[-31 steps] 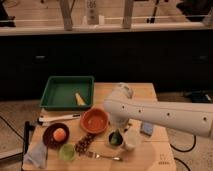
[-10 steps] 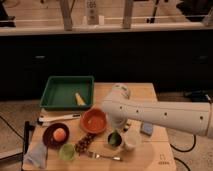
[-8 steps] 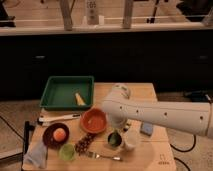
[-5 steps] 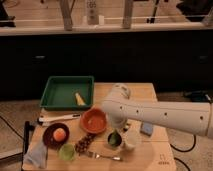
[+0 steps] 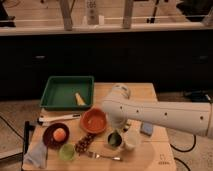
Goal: Place pepper in metal cup
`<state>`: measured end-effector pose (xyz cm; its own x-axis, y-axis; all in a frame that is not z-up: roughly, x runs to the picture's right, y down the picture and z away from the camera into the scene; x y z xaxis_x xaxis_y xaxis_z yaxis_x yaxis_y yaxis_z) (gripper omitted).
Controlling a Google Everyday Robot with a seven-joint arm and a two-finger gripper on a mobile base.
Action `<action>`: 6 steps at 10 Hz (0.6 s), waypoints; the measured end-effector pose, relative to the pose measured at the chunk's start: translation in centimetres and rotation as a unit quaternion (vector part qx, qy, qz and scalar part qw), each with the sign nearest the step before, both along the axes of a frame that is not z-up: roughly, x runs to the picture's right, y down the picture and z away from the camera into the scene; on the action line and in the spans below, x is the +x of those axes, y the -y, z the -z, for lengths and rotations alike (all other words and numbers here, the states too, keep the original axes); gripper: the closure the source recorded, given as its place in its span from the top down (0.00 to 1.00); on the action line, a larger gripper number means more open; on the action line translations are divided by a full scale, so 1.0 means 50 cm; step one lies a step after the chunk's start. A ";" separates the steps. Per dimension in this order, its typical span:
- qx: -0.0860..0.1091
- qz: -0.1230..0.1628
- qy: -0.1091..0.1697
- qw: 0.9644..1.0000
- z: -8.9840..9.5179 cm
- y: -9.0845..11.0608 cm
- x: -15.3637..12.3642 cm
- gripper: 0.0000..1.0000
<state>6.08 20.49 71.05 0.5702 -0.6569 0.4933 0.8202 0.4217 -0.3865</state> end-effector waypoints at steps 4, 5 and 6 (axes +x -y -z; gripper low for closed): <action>0.015 -0.007 -0.004 1.000 0.046 0.040 0.016 0.00; 0.015 -0.008 -0.004 1.000 0.049 0.041 0.018 0.00; 0.014 -0.008 -0.003 1.000 0.052 0.039 0.018 0.00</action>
